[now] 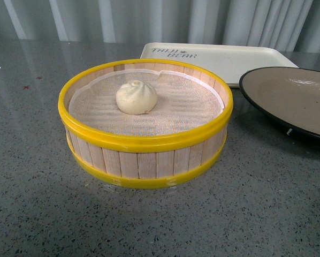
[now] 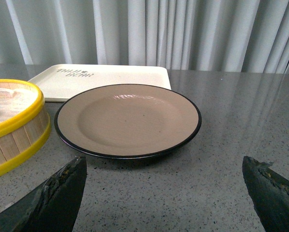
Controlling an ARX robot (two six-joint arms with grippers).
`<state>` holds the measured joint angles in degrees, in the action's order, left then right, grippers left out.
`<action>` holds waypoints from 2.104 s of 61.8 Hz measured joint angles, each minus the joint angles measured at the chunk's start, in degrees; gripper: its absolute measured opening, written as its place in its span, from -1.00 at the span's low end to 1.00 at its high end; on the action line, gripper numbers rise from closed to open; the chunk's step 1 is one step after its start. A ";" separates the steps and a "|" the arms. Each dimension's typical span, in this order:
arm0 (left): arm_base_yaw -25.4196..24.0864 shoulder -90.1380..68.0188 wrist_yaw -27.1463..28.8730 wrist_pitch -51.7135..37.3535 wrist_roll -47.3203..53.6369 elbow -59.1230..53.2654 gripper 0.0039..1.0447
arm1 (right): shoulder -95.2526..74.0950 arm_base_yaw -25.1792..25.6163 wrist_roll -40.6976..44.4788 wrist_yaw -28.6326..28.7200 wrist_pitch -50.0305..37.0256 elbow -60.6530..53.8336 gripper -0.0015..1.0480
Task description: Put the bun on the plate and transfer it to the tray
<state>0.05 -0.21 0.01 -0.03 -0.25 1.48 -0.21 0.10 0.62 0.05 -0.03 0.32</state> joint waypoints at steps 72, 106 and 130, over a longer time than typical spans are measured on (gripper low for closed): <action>0.00 0.00 0.00 0.00 0.00 0.00 0.88 | 0.00 0.00 0.00 0.00 0.00 0.00 0.83; -0.11 -0.15 -0.61 0.17 -0.61 0.04 0.88 | 0.00 0.00 0.00 0.00 0.00 0.00 0.83; 5.01 -42.84 -28.70 -31.28 -14.75 17.73 0.88 | 0.00 0.00 0.00 0.00 0.00 0.00 0.83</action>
<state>5.06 -43.05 -28.69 -31.31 -15.00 19.20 -0.21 0.10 0.62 0.05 -0.03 0.32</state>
